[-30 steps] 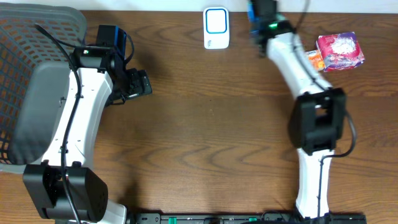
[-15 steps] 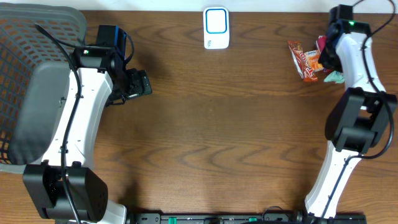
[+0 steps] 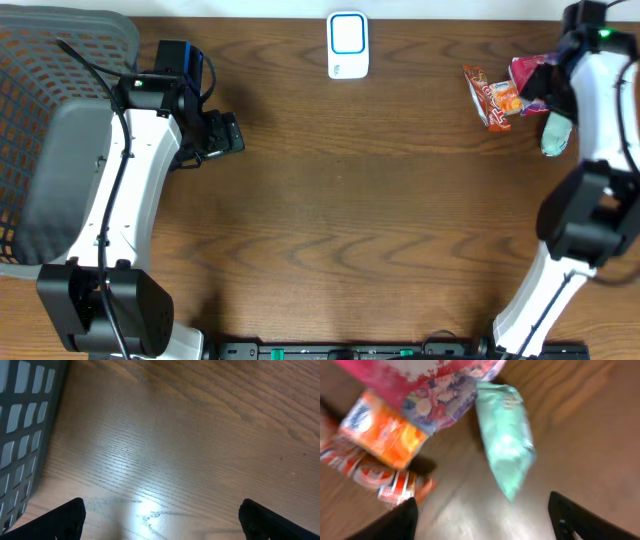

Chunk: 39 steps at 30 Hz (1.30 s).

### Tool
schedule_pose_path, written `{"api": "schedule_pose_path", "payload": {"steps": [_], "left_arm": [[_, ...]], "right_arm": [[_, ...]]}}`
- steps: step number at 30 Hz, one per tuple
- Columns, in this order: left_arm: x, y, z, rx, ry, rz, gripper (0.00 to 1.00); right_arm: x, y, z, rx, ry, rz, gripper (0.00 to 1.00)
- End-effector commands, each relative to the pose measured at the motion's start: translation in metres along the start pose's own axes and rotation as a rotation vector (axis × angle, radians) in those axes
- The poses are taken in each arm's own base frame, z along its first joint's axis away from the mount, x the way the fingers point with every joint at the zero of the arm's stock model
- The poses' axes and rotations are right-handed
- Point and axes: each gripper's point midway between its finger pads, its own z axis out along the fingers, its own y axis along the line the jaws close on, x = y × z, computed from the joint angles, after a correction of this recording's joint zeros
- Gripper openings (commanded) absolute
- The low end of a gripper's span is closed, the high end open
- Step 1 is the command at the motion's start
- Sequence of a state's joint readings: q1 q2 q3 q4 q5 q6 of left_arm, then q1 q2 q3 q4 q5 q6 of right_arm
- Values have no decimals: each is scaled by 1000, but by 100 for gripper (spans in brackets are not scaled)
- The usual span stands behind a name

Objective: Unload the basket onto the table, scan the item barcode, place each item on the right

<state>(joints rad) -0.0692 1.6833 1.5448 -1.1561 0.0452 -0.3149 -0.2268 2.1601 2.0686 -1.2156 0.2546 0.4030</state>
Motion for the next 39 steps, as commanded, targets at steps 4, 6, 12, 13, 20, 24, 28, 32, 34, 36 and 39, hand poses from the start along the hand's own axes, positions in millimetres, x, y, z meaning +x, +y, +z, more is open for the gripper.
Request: {"api": "schedule_pose_path", "payload": {"steps": [4, 6, 12, 13, 20, 24, 28, 32, 34, 36, 39], "left_arm": [[2, 4, 5, -24, 16, -5, 98], [2, 4, 5, -24, 15, -5, 98], [2, 4, 5, -24, 16, -5, 98], [2, 4, 5, -24, 16, -5, 98], [2, 4, 5, -24, 16, -5, 98], [2, 4, 5, -24, 16, -5, 97], [2, 4, 5, -24, 16, -5, 98], [2, 4, 5, -24, 16, -5, 98], [2, 4, 5, -24, 16, -5, 98], [2, 4, 5, -24, 16, -5, 98], [2, 4, 5, -24, 16, -5, 98]], "right_arm": [[6, -22, -146, -116, -208, 27, 99], [20, -21, -171, -141, -229, 6, 99], [67, -14, -220, -214, -314, -77, 99], [76, -14, -223, -225, -325, -89, 99], [161, -14, -221, -350, -397, -198, 99], [207, -18, -205, -431, -403, -258, 99], [247, -21, -192, -525, -323, -307, 99], [269, -36, -179, -500, -269, -325, 99], [280, -46, -172, -467, -222, -341, 99], [288, -52, -167, -439, -184, -353, 99], [296, -59, -163, -413, -149, -365, 99]]}}
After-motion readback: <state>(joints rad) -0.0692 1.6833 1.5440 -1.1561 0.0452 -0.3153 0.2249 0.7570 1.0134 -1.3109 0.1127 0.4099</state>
